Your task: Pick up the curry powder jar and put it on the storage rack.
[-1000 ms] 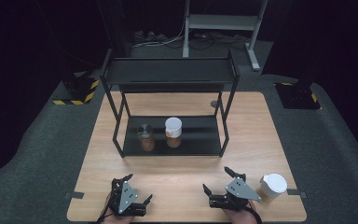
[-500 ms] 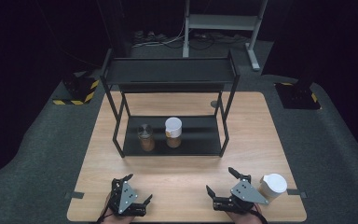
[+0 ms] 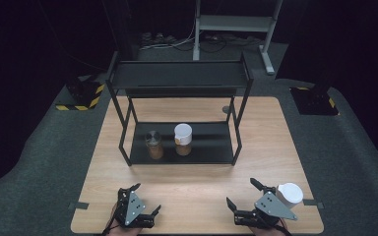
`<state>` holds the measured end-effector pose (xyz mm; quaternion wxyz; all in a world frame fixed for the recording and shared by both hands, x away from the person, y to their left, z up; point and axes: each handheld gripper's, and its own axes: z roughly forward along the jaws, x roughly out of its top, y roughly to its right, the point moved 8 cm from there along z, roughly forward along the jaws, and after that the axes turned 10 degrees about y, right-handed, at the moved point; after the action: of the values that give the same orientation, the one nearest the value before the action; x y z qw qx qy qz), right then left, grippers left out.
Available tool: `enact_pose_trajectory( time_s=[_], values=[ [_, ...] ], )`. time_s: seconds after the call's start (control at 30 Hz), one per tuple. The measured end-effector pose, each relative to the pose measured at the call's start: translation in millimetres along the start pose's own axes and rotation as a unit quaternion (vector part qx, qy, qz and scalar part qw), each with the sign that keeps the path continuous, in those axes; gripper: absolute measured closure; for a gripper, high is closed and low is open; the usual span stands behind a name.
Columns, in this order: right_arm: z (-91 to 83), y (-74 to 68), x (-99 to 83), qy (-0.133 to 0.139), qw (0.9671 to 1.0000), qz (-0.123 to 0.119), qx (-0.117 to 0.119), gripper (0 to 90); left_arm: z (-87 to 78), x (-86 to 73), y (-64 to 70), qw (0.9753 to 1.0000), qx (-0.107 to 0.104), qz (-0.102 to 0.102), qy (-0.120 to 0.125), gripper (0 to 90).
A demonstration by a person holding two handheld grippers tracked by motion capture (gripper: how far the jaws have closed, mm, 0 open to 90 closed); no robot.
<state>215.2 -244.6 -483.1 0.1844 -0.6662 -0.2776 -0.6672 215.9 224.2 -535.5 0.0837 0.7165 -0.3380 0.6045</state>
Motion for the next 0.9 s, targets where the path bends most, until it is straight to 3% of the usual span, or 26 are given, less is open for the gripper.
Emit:
enact_pose_trajectory(
  time_s=[0.33,0.9],
  values=[
    [-15.9,9.4,5.3,0.0,0.9998,0.006,-0.021,1.4,0.0,-0.1,-0.5,1.0,-0.001,-0.002,0.0,0.7],
    [-58.8,37.4,6.8,0.009,0.9961,0.023,-0.085,0.0,0.2,0.2,-0.8,1.0,-0.002,-0.002,-0.001,0.8]
  ],
)
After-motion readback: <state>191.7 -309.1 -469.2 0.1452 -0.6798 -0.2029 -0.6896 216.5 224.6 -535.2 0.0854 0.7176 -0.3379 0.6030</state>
